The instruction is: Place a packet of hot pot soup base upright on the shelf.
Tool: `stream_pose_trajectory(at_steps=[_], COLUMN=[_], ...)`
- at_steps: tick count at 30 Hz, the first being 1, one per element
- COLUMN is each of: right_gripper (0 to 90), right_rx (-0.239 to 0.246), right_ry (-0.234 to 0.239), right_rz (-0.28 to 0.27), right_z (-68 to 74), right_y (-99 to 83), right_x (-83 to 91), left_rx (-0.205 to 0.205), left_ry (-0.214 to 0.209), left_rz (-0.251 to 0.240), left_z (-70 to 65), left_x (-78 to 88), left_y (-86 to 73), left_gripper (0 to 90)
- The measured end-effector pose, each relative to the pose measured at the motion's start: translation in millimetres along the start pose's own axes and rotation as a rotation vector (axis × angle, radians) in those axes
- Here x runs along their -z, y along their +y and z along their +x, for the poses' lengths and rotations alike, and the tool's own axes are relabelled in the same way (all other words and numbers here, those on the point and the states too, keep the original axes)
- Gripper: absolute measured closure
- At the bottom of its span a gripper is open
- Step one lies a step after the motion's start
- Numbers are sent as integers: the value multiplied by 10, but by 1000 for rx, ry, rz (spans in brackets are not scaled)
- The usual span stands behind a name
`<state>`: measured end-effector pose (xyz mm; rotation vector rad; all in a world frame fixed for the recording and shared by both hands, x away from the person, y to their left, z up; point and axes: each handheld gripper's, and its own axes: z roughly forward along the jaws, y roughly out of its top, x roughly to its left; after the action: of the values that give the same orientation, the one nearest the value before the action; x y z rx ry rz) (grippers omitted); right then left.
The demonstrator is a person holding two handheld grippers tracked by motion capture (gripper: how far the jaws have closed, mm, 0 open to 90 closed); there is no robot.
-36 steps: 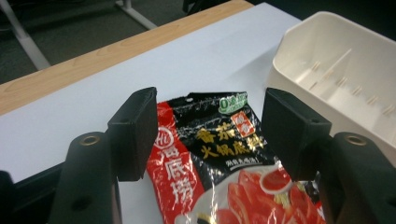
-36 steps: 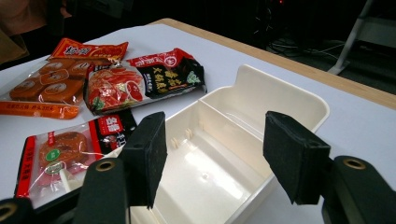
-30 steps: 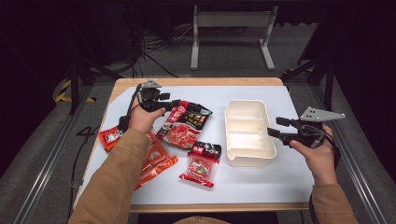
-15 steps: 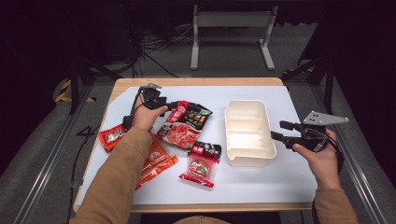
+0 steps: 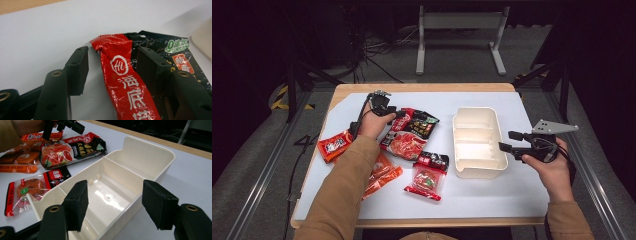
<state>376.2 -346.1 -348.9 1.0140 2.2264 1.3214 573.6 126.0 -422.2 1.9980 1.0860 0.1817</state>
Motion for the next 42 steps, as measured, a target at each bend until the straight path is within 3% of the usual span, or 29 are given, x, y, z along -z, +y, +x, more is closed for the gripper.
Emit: stream_pose_trajectory(at_steps=[2, 8, 20, 32, 42], right_gripper=[380, 373, 382, 437, 437], right_rx=[2, 7, 13, 28, 26], right_ry=[1, 8, 24, 48, 85], right_rz=[0, -8, -13, -29, -23], right_z=[5, 17, 40, 61, 75], right_y=[5, 7, 5, 1, 3], right_x=[-1, -19, -62, -100, -131], left_rx=[8, 29, -12, 26, 0], left_ry=[-20, -21, -11, -42, -24], left_rz=[-5, 3, 69, 109, 109], left_z=[-1, 15, -32, -16, -50], left_x=[-25, -60, -141, -207, -223], left_y=[-7, -24, -52, -93, -100], left_gripper=[448, 484, 532, 568, 602])
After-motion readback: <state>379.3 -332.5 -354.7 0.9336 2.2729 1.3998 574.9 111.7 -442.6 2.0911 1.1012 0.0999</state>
